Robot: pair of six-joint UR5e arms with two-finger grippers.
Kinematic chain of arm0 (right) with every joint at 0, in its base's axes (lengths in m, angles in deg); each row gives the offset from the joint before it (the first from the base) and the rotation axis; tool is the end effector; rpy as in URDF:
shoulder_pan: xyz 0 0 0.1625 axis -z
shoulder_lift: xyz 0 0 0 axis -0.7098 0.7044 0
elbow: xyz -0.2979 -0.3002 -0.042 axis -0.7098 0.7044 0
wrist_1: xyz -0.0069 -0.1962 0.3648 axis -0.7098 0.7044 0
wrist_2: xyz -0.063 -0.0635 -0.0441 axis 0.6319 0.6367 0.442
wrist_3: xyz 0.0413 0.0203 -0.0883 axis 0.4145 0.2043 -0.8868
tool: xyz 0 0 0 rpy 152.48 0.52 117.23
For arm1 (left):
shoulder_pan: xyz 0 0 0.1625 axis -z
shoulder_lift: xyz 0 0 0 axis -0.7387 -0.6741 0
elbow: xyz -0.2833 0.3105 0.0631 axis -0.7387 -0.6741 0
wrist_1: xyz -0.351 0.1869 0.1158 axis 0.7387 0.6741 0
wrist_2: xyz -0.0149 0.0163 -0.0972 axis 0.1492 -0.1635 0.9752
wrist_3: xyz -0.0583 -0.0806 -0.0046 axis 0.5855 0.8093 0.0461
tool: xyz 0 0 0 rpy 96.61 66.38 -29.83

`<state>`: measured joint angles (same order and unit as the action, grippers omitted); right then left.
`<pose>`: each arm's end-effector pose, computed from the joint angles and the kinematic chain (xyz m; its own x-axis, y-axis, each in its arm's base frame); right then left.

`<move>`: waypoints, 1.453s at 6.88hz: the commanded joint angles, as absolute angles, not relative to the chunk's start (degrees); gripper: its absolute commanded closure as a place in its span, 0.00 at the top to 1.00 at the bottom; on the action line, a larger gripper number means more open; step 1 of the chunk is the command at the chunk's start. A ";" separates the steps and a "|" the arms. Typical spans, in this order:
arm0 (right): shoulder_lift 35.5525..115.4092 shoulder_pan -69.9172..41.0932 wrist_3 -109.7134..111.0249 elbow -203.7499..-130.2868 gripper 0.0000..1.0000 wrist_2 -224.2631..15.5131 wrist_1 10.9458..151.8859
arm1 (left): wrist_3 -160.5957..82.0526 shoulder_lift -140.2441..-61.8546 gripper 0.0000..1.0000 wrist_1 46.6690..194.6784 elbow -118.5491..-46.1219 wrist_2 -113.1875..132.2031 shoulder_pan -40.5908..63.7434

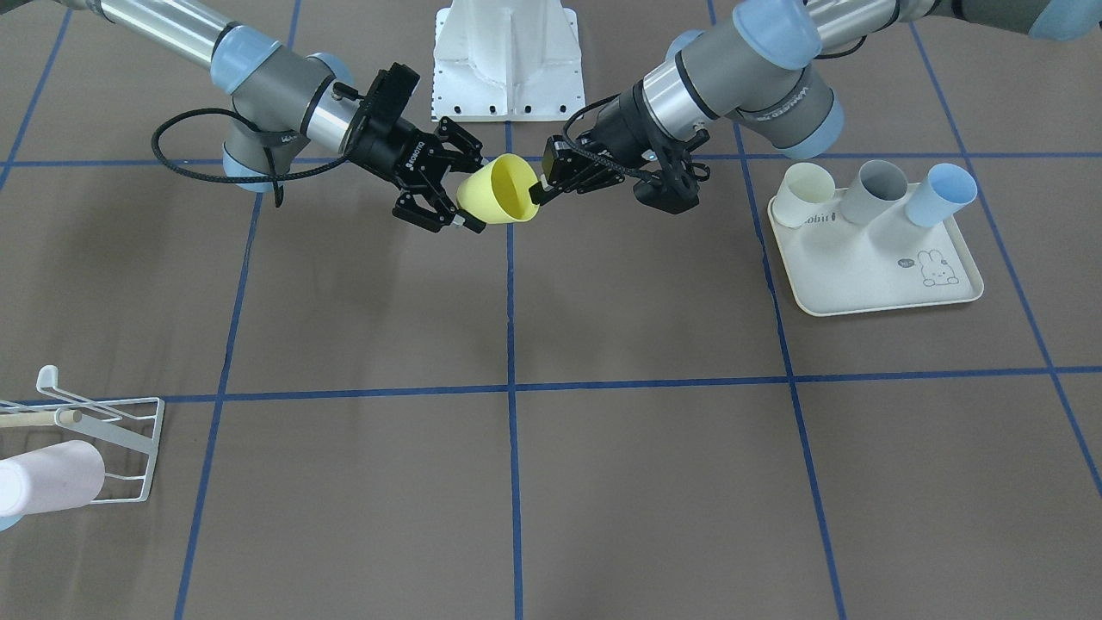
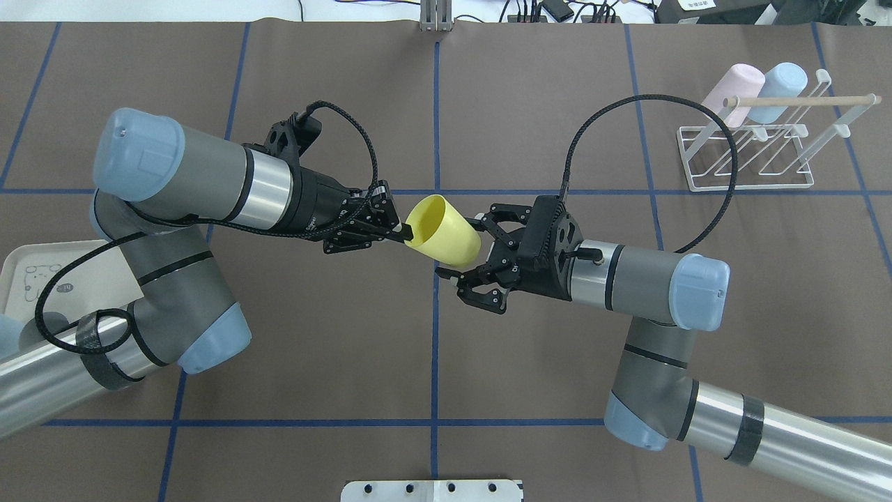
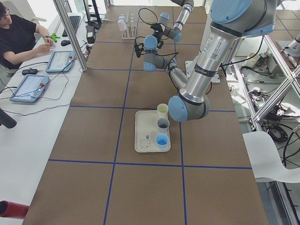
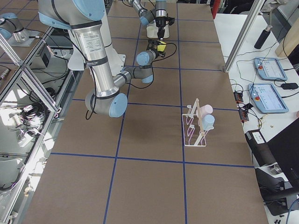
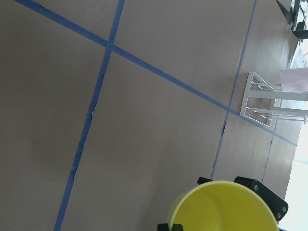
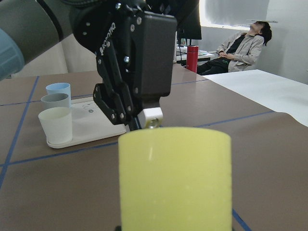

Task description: Transfer IKEA cup to right arm and place on rack

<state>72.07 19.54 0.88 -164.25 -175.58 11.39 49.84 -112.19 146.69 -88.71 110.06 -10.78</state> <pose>-0.4816 -0.3713 0.2696 0.2772 -0.9265 0.2544 -0.3587 0.1459 0.9220 0.4397 -0.4298 0.1858 -0.0249 -0.2346 -0.9718 0.0793 0.9685 -0.2359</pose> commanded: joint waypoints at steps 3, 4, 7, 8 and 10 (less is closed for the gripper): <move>72.03 19.56 0.77 -164.46 0.51 -175.57 11.44 | 49.62 -112.13 1.00 146.51 -89.89 110.05 -10.27; 72.29 19.47 0.68 -164.46 0.51 -175.66 11.44 | 49.53 -111.95 1.00 146.17 -90.41 110.14 -9.57; 75.00 14.14 -1.94 -164.45 0.19 -177.14 16.76 | 42.56 -109.23 1.00 137.07 -92.08 111.55 -4.73; 75.45 11.32 -7.44 -164.46 0.18 -181.85 20.71 | 34.15 -108.62 1.00 126.23 -95.48 111.46 -3.68; 75.55 0.54 -17.38 -164.99 0.18 -192.91 30.81 | 14.47 -102.85 1.00 106.77 -106.89 110.93 -0.18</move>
<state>75.38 6.74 -11.69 -164.62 -186.40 25.07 25.37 -106.38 116.61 -100.77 111.13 -2.31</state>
